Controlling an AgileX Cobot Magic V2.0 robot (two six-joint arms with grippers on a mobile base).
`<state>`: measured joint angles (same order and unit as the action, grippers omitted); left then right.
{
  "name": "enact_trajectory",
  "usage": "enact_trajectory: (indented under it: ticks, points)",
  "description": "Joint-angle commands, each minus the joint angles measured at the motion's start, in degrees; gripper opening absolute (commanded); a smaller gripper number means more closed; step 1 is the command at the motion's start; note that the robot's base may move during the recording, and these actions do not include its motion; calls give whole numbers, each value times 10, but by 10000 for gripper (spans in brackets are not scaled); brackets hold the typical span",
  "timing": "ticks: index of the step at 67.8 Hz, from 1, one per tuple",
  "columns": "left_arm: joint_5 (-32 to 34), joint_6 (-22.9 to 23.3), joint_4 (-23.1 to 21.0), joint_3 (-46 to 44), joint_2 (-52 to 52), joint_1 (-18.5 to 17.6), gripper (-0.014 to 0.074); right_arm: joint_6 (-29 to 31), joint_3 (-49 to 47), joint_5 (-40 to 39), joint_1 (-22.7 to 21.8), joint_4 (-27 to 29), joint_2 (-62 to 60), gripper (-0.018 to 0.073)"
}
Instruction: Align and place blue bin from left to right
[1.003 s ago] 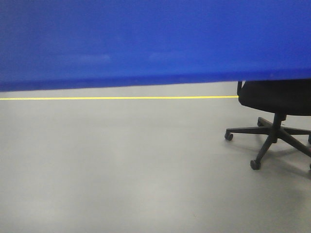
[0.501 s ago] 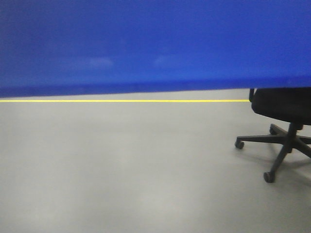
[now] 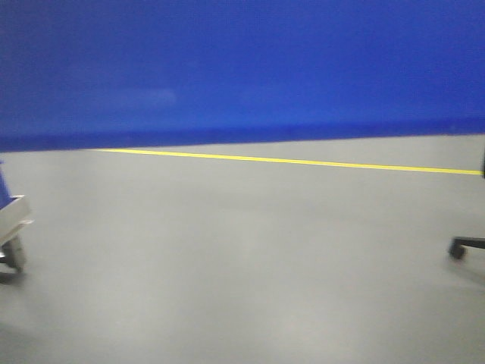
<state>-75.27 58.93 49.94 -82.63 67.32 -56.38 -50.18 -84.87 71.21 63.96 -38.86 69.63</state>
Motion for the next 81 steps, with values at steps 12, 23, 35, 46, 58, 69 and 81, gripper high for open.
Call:
enact_trajectory:
  ticks: [12, 23, 35, 46, 58, 69, 81]
  points:
    - [64, 1, 7, -4, 0, -9, -111, 5, -6, -233, 8, -6, -1, -166]
    - [64, 1, 7, -4, 0, -9, -111, 5, -6, -233, 8, -6, -1, -166]
    - [64, 1, 7, -4, 0, -9, -111, 5, -6, -233, 8, -6, -1, -166]
    - [64, 1, 7, -4, 0, -9, -111, 5, -6, -233, 8, -6, -1, -166]
    - [64, 1, 7, -4, 0, -9, -111, 5, -6, -233, 8, -6, -1, -166]
    - [64, 1, 7, -4, 0, -9, -111, 5, -6, -233, 8, -6, -1, -166]
    - [64, 1, 7, -4, 0, -9, -111, 5, -6, -233, 8, -6, -1, -166]
